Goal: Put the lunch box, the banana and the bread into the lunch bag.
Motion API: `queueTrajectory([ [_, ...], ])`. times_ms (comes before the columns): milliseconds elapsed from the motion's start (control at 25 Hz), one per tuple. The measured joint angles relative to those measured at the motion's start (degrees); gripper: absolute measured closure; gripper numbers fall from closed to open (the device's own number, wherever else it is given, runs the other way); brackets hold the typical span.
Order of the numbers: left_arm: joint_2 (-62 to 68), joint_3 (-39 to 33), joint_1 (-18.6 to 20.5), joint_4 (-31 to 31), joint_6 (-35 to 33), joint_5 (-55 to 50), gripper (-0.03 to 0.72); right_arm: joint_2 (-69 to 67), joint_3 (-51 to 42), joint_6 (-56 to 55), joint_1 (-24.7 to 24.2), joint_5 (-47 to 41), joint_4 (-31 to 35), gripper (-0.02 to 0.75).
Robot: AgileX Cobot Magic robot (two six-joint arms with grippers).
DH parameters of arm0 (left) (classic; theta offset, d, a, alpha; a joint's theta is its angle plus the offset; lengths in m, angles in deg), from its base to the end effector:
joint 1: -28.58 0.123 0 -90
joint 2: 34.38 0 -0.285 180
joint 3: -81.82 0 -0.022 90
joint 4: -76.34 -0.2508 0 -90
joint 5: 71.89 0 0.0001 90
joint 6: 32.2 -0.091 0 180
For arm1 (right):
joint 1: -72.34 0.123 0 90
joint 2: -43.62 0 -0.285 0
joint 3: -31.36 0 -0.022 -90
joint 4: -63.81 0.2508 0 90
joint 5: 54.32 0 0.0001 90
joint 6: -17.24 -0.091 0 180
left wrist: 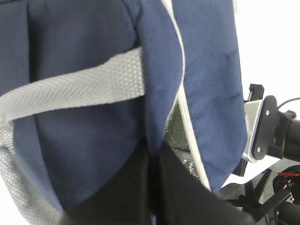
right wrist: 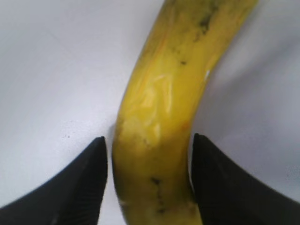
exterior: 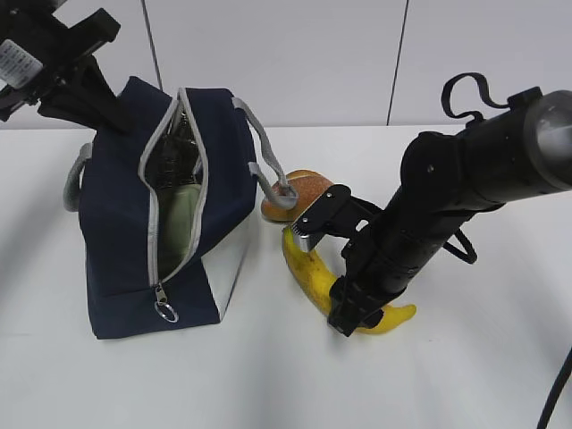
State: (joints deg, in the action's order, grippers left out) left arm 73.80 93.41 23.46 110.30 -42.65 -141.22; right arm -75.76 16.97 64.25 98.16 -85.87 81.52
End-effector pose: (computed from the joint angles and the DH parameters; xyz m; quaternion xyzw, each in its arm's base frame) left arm 0.3586 -0.0799 0.3130 0.0604 0.9498 -0.2781 0.1303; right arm 0.3183 0.1702 0.1273 -0.4853 0.8598 0.0718 0.1419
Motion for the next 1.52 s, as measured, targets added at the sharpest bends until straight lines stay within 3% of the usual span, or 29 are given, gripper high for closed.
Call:
queueTrajectory([
  [40,0.00,0.00,0.00,0.00,0.00,0.00,0.688,0.00,0.26,0.00,0.00,-0.66,0.00,0.383],
  [120,0.00,0.00,0.00,0.00,0.00,0.00,0.688,0.00,0.78,0.00,0.00,-2.04,-0.22,0.414],
  [400,0.00,0.00,0.00,0.00,0.00,0.00,0.688,0.00,3.27,-1.67,0.00,-8.77,-3.31,0.417],
  [1080,0.00,0.00,0.00,0.58,0.00,-0.05,0.688,17.97,3.80,-24.33,-0.09,-20.44,-28.03,0.417],
  [1280,0.00,0.00,0.00,1.92,0.00,-0.05,0.688,21.63,9.60,-25.38,-0.09,-22.33,-23.75,0.417],
  [1520,0.00,0.00,0.00,2.12,0.00,0.34,0.688,21.63,17.09,-22.84,-0.09,-21.71,-4.14,0.417],
])
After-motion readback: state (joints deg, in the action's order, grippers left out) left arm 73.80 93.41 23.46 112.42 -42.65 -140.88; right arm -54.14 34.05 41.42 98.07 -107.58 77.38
